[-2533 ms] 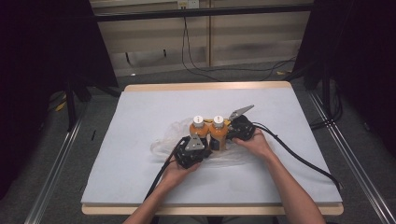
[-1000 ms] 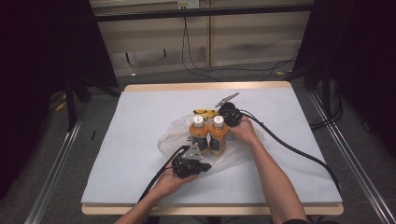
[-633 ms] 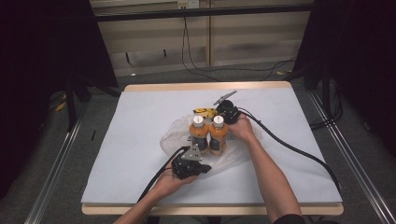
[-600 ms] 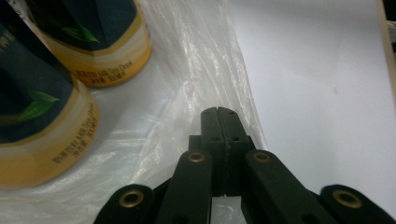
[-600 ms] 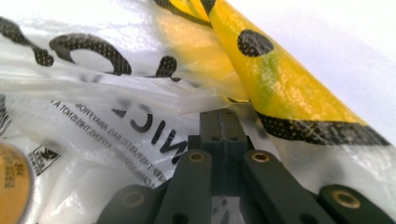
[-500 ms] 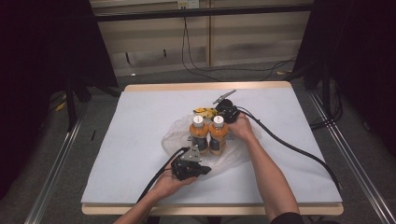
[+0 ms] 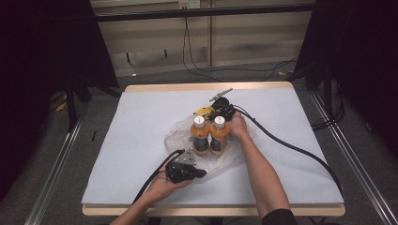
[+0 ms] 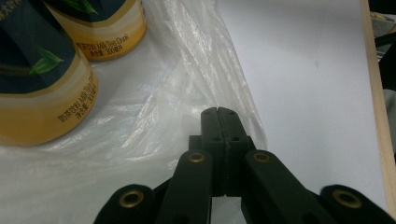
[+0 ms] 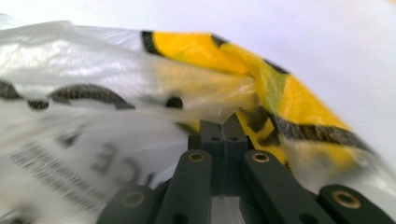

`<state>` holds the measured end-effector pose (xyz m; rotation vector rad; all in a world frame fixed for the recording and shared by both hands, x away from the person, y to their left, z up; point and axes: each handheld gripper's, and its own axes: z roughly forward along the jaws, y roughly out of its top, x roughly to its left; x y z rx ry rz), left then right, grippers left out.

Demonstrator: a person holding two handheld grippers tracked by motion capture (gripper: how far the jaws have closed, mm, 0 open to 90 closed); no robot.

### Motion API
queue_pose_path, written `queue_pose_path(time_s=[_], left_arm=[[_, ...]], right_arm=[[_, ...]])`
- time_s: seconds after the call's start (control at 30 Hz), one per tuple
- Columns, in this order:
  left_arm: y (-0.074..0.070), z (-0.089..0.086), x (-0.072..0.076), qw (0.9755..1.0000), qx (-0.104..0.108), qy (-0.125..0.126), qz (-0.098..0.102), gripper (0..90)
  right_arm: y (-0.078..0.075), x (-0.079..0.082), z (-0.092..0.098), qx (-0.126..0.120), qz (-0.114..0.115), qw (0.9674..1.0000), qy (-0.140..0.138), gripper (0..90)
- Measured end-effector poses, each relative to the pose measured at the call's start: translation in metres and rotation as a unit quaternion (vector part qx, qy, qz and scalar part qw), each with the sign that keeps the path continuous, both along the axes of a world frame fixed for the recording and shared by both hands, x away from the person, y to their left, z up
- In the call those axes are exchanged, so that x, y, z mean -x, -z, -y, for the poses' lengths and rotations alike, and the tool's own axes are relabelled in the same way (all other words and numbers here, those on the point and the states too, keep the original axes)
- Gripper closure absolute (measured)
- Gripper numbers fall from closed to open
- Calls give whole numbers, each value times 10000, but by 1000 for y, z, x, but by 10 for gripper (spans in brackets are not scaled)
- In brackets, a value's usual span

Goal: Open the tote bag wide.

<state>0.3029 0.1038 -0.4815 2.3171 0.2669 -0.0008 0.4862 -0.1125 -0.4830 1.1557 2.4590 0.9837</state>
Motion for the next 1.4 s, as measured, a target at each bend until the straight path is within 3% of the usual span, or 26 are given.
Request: queue_pose_path(time_s=[0.17, 0.33, 0.5, 0.53, 0.57, 0.6, 0.67, 0.8, 0.97, 1.17, 1.2, 1.27, 1.33, 1.4], left_arm=[[1, -2, -5, 9998, 76, -105, -130, 900], [2, -3, -8, 9995, 128, -227, -154, 900], [0, -2, -7, 9992, 194, -298, -206, 900], [-1, -4, -7, 9985, 340, -337, -249, 900], [-1, -4, -7, 9985, 340, -337, -249, 900], [-3, -5, -7, 9983, 413, -339, -215, 900], [-4, -6, -6, 9982, 420, -358, -222, 900], [-11, -10, -10, 9964, 681, -440, -231, 877], [-13, -13, -12, 9956, 746, -538, -193, 846], [-18, -15, -10, 9938, 878, -678, -115, 727], [-19, -16, -11, 9937, 871, -698, -77, 672], [-21, -18, -11, 9925, 924, -803, -62, 616], [-23, -19, -12, 9921, 917, -860, -43, 574], [-26, -23, -12, 9899, 976, -1024, -11, 463]], right_arm=[[0, -3, -1, -5, -8, 9999, 115, 900], [-1, 0, -1, -95, -118, 9999, -77, 900], [-7, 7, -1, -134, -80, 9997, -203, 900], [-15, 12, 3, -309, -9, 9993, -225, 900], [-15, 12, 3, -309, -9, 9993, -225, 900], [-23, 17, 9, -542, -44, 9982, -263, 900], [-27, 20, 11, -601, 6, 9978, -295, 900], [-41, 32, 30, -848, 158, 9958, -292, 900], [-50, 41, 44, -1122, 309, 9926, -344, 900], [-63, 61, 60, -1088, 677, 9915, -238, 900], [-66, 68, 64, -1102, 782, 9905, -249, 895], [-70, 75, 68, -1126, 824, 9900, -192, 805], [-70, 77, 70, -1166, 815, 9896, -191, 793], [-70, 85, 80, -1385, 813, 9869, -162, 725]])
